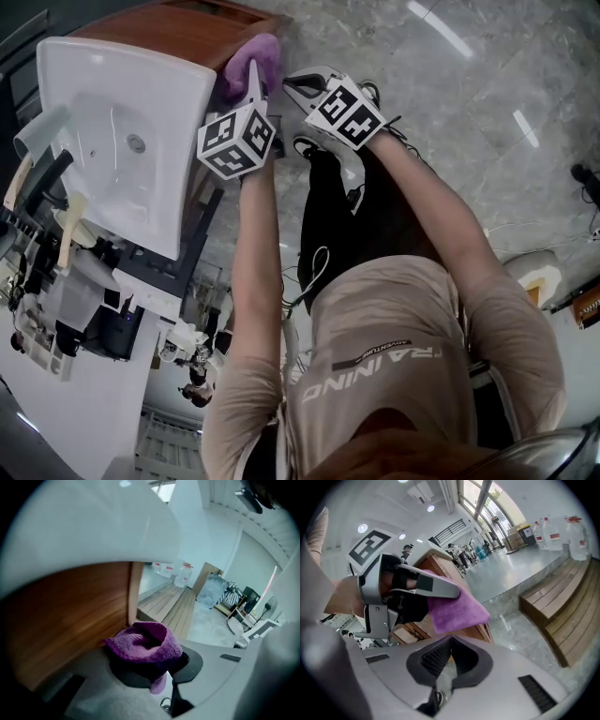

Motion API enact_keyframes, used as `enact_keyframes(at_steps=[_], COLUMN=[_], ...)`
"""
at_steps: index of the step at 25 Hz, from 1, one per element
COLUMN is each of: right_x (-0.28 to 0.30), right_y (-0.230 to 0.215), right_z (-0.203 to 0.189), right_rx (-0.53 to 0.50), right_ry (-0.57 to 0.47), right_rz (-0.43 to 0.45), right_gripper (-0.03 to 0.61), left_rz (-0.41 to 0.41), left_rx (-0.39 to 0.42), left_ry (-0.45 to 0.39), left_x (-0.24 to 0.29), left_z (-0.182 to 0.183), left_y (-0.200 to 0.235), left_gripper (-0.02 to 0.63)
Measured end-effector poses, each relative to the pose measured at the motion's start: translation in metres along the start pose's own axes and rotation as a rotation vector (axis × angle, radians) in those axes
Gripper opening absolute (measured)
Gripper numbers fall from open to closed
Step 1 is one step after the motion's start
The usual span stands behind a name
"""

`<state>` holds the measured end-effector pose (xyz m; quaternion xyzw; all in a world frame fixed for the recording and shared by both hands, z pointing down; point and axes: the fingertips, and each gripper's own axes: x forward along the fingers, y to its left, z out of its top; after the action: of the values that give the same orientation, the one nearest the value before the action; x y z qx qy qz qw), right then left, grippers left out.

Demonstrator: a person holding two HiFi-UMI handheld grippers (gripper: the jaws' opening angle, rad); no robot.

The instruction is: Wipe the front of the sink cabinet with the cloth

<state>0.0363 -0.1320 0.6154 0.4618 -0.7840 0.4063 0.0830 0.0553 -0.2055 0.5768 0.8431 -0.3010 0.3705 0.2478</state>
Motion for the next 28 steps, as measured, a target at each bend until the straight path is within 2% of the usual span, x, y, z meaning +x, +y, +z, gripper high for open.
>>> enact_keyframes(at_steps=[3,6,10,14,18,20,25,28], right_x=[0.001,-0.001,-0.001,0.016,0.04,0.056,0.109,0.136], right_y=[-0.007,-0.004,0.016,0.042,0.092,0.122,0.214,0.256], right_z=[-0.016,-0.037,-0.053,-0.076,-0.103,-0.115,-0.142,-0.156], right_rx=[0.014,0.007,-0.014,-0.023,-0.031,-0.035,-0.061,-0.056], right_ry=[0.025,0.068,0.089,0.121,0.144,0.156,0.178,0.179], right_rz=[-0.005,-0.011,-0.012,-0.013,0.009,0.02,0.091,0.11], right_gripper=[0.012,0.012,0.012,0.012,0.012,0.012,0.012,0.012], left_rz=[-0.035,-0.077,-0.1,-0.091,-0.031,-0.01,0.065,0.125], left_rx=[0.103,0.107,-0.001,-0.1,-0.08,-0.107,-0.313,-0.381], left_ry=[-0.015,-0.015,-0.013,0.006,0.041,0.05,0.048,0.054], left_x=[0.006,0.004,-0.012,-0.043,-0.095,-0.123,-0.197,-0.234], left_z=[0.01,0.006,-0.022,-0.072,-0.138,-0.171,-0.251,-0.292], left_y=[-0.019,-0.029,-0.019,0.009,0.045,0.067,0.149,0.196], left_gripper=[0.049,0.049,0.049,0.049,0.049,0.049,0.049,0.049])
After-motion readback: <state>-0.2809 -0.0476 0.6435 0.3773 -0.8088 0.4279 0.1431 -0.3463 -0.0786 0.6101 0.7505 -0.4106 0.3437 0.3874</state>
